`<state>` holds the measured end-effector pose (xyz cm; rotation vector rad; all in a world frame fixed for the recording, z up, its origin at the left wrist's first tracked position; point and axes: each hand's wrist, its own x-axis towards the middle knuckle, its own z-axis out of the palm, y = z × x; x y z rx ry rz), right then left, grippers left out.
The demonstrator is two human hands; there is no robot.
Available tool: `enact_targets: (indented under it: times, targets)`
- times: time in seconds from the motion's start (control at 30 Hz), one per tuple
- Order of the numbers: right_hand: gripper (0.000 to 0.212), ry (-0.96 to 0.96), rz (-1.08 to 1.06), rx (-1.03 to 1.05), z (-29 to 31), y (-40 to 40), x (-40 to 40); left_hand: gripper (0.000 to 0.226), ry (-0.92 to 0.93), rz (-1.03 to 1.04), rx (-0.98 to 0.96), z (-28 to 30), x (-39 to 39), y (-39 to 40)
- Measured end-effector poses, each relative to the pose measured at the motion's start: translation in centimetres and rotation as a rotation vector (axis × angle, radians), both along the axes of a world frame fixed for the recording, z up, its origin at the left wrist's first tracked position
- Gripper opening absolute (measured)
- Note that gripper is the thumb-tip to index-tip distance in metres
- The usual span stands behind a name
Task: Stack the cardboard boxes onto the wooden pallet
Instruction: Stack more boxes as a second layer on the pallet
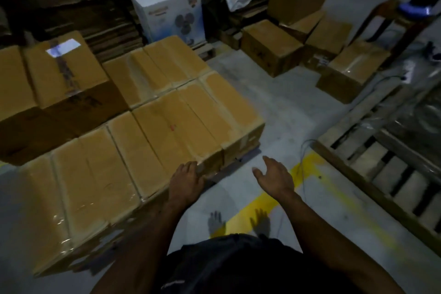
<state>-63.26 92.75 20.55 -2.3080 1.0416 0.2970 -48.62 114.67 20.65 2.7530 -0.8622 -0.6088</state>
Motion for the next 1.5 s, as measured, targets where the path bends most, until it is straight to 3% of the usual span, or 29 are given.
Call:
enact_targets:
  times: [0.13,0.43,0.7,1.13,1.27,1.5]
  targets:
    - [0.072,-0.006,-0.021,-0.003,1.1,-8.6,-2.3,0.078,0.031,-0.027,-0.008,0.7,-1.8,-8.9]
    - [0.069,-0.069,-0.125,-0.019,2.5,-24.9,-0.3,0.076,-0.015,-0.102,-0.096,2.0,1.8,-27.8]
    - [0.071,-0.023,-0.142,-0.004,0.6,-40.5,8.6,0.078,0.049,-0.105,-0.097,-1.5,11.4,-44.6]
    - [0.065,-0.042,-0.146,-0.059,2.9,-63.1,22.3,0.077,-0.012,-0.125,-0.061,1.4,25.4,-68.7]
    - [0.063,-0.027,-0.132,-0.022,1.6,-71.4,25.8,0.064,0.011,-0.122,0.007,-0.6,28.4,-75.2]
    - [0.069,0.003,0.061,-0.034,1.7,-87.1,32.9,0.06,-0.023,-0.036,0.067,0.2,34.6,-88.1]
